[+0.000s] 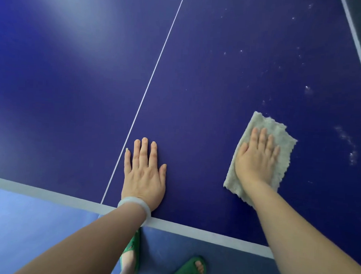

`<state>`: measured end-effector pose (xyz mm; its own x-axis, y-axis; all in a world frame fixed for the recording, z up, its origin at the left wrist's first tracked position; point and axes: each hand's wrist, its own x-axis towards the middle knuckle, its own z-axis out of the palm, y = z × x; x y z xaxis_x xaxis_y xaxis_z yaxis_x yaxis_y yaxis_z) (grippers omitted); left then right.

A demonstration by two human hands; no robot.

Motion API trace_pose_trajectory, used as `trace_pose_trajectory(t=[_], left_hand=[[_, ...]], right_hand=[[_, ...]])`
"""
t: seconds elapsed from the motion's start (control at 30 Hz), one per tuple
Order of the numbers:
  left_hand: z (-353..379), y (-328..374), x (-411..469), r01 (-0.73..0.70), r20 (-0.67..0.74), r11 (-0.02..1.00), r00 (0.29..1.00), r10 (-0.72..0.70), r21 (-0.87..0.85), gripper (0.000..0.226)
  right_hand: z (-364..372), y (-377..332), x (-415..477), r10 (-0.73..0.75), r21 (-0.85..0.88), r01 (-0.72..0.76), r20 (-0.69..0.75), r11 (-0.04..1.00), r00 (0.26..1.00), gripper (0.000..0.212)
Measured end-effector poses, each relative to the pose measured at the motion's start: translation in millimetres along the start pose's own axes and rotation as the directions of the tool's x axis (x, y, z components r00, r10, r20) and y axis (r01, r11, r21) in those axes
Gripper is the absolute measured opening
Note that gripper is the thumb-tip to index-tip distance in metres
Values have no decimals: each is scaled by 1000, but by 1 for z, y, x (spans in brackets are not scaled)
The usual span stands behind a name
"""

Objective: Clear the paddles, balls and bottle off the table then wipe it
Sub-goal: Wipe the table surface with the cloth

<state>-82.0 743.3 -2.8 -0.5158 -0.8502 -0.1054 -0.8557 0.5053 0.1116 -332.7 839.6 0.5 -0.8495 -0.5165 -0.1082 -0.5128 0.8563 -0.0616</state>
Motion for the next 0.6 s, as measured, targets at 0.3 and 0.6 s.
trace_pose_trajectory(t=[0.3,0.6], left_hand=[[3,-1,1,-3,-15,1000,1000,3,-9,70],[5,-2,0,-1,-6,1000,1000,1,7,70]], right_hand=[[19,-56,-96,-631,-1,631,27,776,775,60],[14,-67,-90,-88,68,88,-4,994,996,61]])
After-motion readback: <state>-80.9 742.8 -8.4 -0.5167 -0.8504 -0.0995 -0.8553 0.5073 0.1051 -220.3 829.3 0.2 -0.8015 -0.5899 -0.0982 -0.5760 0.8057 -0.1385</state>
